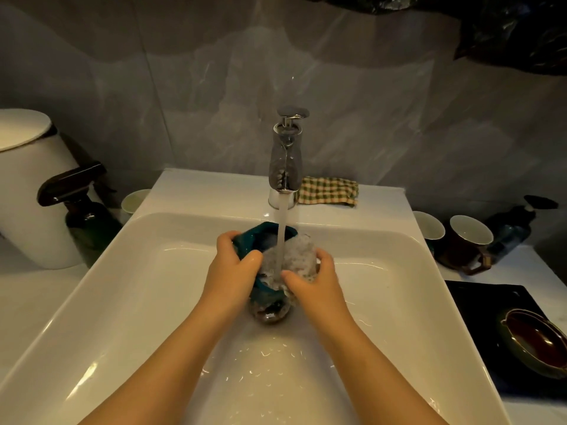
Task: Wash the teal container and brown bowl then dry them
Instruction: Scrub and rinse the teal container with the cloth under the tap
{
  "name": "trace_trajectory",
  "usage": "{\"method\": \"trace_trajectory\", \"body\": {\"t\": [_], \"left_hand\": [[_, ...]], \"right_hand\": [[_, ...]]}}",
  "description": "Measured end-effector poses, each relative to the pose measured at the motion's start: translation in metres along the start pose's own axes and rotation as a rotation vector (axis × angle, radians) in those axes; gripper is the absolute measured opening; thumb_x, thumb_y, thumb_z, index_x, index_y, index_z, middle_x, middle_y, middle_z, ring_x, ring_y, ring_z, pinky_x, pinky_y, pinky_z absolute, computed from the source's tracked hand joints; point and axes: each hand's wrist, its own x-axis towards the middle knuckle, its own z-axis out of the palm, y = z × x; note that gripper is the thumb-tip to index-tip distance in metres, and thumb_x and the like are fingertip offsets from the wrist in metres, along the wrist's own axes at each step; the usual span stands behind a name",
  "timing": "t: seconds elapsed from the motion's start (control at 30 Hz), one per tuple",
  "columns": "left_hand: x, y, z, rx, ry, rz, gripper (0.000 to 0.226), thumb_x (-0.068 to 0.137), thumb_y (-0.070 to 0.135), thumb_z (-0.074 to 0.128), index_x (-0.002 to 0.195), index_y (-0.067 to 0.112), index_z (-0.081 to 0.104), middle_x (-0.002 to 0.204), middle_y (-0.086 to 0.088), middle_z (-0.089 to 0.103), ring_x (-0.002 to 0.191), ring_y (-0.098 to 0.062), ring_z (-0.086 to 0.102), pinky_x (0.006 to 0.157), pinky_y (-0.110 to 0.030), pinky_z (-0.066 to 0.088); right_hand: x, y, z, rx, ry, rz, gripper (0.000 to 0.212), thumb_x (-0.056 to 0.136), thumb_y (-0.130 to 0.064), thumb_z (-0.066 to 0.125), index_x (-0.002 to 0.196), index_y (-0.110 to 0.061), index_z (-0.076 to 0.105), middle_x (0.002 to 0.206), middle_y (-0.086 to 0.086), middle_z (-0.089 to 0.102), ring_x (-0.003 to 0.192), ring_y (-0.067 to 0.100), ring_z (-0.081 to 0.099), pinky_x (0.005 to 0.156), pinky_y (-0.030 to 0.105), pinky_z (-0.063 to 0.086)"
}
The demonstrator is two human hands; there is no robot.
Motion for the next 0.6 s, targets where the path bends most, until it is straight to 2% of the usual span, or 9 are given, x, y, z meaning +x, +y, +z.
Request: {"method": "trace_trajectory", "body": {"t": [0.07,0.1,0.17,0.23,0.3,0.37,0.43,0.53,0.6], "left_hand": [[-0.006,0.002,0.003,0.003,-0.022,0.052,0.037,0.087,0.007,0.049,0.117,0.024,0.035,0.092,0.005,0.054,0.084,-0.015,0.059,0.073,-0.037,0.055],[-0.009,0.003,0.004,0.019,-0.032,0.078,0.039,0.086,0.007,0.050,0.117,0.024,0.034,0.093,0.006,0.054,0.085,-0.013,0.058,0.073,-0.035,0.055],[-0.013,0.003,0.006,0.091,-0.059,0.116,0.041,0.083,0.015,0.052,0.117,0.025,0.034,0.094,0.006,0.054,0.087,-0.013,0.058,0.075,-0.037,0.055],[-0.013,0.005,0.004,0.173,-0.111,0.120,0.046,0.074,0.023,0.051,0.117,0.027,0.034,0.094,0.006,0.055,0.086,-0.015,0.058,0.074,-0.037,0.054],[-0.012,0.007,0.002,0.236,-0.157,0.100,0.051,0.066,0.028,0.048,0.115,0.030,0.035,0.092,0.009,0.054,0.084,-0.013,0.058,0.075,-0.037,0.054],[-0.012,0.007,0.001,0.251,-0.166,0.059,0.044,0.072,0.027,0.049,0.114,0.030,0.038,0.090,0.011,0.055,0.083,-0.011,0.057,0.078,-0.040,0.054],[-0.011,0.004,0.002,0.233,-0.134,0.021,0.035,0.083,0.016,0.051,0.114,0.028,0.040,0.088,0.008,0.056,0.082,-0.013,0.058,0.079,-0.041,0.054],[-0.008,0.005,0.000,0.156,-0.073,-0.040,0.033,0.086,0.013,0.049,0.115,0.025,0.039,0.090,0.001,0.057,0.083,-0.019,0.059,0.079,-0.042,0.053],[-0.008,0.006,0.000,0.088,-0.033,-0.068,0.034,0.086,0.013,0.049,0.117,0.023,0.038,0.095,-0.002,0.057,0.086,-0.020,0.059,0.080,-0.043,0.054]], "right_hand": [[-0.003,0.001,0.004,0.226,-0.114,0.143,0.025,0.083,-0.010,0.064,0.105,-0.022,0.056,0.100,0.004,0.064,0.093,0.022,0.064,0.073,0.032,0.056],[-0.005,0.001,0.005,0.327,-0.177,0.225,0.021,0.085,-0.006,0.061,0.099,-0.021,0.059,0.098,0.009,0.067,0.094,0.027,0.066,0.073,0.036,0.058],[-0.002,0.005,0.003,0.480,-0.238,0.366,0.024,0.086,0.002,0.055,0.104,-0.013,0.061,0.101,0.018,0.068,0.099,0.036,0.066,0.072,0.040,0.059],[0.002,0.006,0.003,0.414,-0.186,0.441,0.019,0.086,0.004,0.052,0.100,-0.005,0.060,0.092,0.020,0.068,0.094,0.038,0.067,0.069,0.040,0.058],[0.008,0.008,0.001,0.100,-0.065,0.334,0.015,0.087,-0.001,0.052,0.100,-0.005,0.057,0.086,0.013,0.063,0.080,0.026,0.065,0.070,0.034,0.053],[0.012,0.008,-0.003,-0.116,-0.009,0.072,0.031,0.087,-0.008,0.056,0.116,-0.017,0.050,0.091,-0.004,0.059,0.077,0.008,0.057,0.071,0.023,0.048],[0.009,0.000,-0.006,-0.001,-0.075,-0.028,0.047,0.086,-0.007,0.058,0.127,-0.025,0.041,0.099,-0.010,0.056,0.086,0.004,0.056,0.074,0.020,0.049],[0.003,-0.014,-0.013,0.285,-0.165,-0.071,0.036,0.092,-0.004,0.047,0.120,-0.026,0.050,0.107,-0.007,0.056,0.095,0.008,0.057,0.068,0.014,0.053],[-0.002,-0.011,-0.010,0.096,-0.097,-0.200,0.028,0.094,-0.008,0.048,0.113,-0.027,0.055,0.110,-0.009,0.057,0.101,0.009,0.057,0.072,0.012,0.052]]}}
